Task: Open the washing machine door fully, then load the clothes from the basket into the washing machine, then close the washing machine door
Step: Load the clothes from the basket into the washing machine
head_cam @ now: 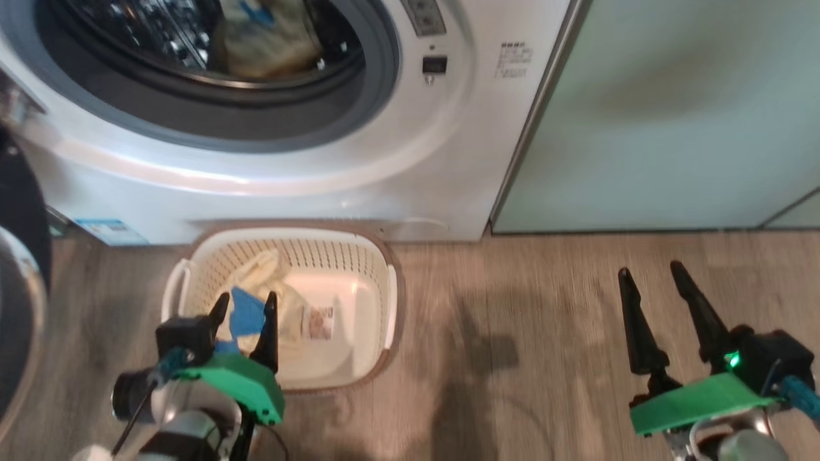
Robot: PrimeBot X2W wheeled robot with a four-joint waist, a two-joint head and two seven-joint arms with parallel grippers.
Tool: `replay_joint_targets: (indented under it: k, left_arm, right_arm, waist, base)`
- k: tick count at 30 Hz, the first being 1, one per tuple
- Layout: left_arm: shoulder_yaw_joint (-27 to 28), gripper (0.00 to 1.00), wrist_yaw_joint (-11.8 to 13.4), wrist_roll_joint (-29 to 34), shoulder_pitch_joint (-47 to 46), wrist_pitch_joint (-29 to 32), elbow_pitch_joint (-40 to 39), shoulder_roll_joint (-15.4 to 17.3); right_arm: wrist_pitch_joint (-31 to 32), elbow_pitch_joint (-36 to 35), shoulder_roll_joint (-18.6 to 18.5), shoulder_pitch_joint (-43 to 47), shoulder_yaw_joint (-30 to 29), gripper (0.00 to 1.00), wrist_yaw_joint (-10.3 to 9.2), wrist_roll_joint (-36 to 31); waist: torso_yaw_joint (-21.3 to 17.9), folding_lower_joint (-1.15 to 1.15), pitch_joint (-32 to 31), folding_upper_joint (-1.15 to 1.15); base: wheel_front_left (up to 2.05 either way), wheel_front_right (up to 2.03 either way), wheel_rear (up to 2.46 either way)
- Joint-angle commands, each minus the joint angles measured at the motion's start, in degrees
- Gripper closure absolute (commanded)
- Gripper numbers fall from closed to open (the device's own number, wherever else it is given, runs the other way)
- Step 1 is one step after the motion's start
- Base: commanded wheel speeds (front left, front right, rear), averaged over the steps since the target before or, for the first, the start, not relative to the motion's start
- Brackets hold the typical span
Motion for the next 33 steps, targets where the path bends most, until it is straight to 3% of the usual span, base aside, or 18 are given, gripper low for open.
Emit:
replay_joint_targets:
  k: [1,9,15,25,33]
  left_arm:
    - [2.0,0.0,-0.29,-0.04,-3.07,-0.39,-0.21,0.73]
    - [-0.51,0.0,-3.11,2.37,-13.65,0.38,12.85,0.63]
    - [-2.75,0.0,-3.36,5.79,-21.04,1.95,19.75,1.83]
    - [-4.67,0.0,-4.27,8.78,-28.29,6.13,28.75,5.99]
    - [-4.46,0.0,-4.19,9.0,-30.05,8.1,33.46,9.02]
  right_arm:
    - [-0.8,-1.96,-1.12,-2.15,0.92,0.0,0.01,0.34]
    - [-1.44,-2.64,-0.78,-6.03,1.05,0.0,0.01,0.87]
    - [-1.67,-3.02,0.03,-9.09,0.8,0.0,0.01,1.74]
    - [-1.7,-4.47,1.03,-13.23,2.51,0.0,0.01,5.04]
    - [-1.7,-4.74,1.07,-15.11,4.9,0.0,0.01,9.73]
  waist:
    - [-0.76,-0.01,2.94,0.0]
    - [-2.51,-0.01,12.22,0.0]
    - [-4.92,-0.01,19.83,0.0]
    - [-10.43,-0.01,29.32,0.0]
    - [-14.04,-0.01,33.05,0.0]
  base:
    - [0.0,0.0,0.0]
    - [0.0,0.0,0.0]
    - [0.0,0.0,0.0]
    - [0.0,0.0,0.0]
    - [0.0,0.0,0.0]
